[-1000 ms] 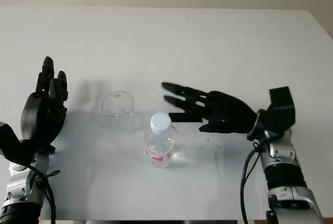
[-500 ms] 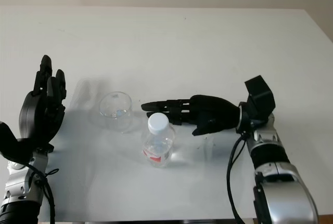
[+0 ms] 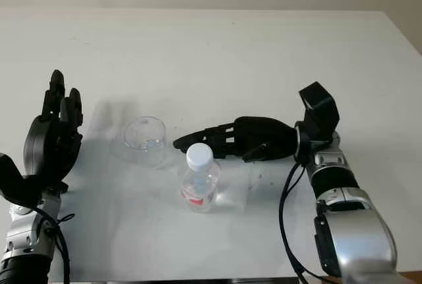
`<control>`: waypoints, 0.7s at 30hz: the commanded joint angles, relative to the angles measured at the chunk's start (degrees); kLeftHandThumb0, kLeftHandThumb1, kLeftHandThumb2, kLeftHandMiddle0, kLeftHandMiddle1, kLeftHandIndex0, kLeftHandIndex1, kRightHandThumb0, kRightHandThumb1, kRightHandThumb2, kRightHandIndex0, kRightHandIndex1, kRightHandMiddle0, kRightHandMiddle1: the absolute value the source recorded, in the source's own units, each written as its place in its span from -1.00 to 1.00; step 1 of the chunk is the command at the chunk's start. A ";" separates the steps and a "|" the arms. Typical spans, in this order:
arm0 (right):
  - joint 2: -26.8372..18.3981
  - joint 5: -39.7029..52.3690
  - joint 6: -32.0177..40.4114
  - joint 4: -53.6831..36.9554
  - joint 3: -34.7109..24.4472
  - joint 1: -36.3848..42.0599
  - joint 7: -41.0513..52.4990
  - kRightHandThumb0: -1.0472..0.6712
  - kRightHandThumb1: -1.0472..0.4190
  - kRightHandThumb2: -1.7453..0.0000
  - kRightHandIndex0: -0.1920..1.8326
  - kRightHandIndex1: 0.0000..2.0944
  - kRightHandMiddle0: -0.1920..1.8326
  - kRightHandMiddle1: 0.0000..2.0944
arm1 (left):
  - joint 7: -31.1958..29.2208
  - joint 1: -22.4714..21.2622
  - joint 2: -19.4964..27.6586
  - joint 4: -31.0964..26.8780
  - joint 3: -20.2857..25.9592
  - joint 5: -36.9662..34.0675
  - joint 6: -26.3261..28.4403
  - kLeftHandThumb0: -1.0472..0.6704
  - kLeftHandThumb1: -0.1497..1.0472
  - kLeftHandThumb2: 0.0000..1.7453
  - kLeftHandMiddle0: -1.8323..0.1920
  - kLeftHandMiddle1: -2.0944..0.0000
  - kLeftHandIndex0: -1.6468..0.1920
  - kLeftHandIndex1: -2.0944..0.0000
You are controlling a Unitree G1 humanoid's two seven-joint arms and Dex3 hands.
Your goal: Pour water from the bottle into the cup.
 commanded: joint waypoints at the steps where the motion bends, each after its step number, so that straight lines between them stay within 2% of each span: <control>1: 0.37 0.06 0.77 1.32 1.15 0.04 1.30 -0.91 -0.87 0.94 -0.43 -0.87 -0.47 -0.82 | -0.28 -0.83 0.56 0.21 0.34 -0.20 -0.41 -0.65 1.00 -0.37 1.00 1.00 1.00 1.00; 13: -1.22 5.08 3.94 3.28 -2.73 -0.97 1.30 -0.86 -0.90 0.93 -0.41 -0.88 -0.50 -0.81 | -0.98 -1.56 0.80 1.07 0.71 -0.33 -0.72 -0.64 1.00 -0.38 1.00 1.00 1.00 1.00; 21: 0.12 7.18 4.04 2.55 -3.33 0.25 1.30 -0.85 -0.91 0.94 -0.38 -0.88 -0.46 -0.78 | -0.94 -2.80 1.30 2.53 0.95 0.20 -1.04 -0.65 1.00 -0.38 1.00 1.00 1.00 1.00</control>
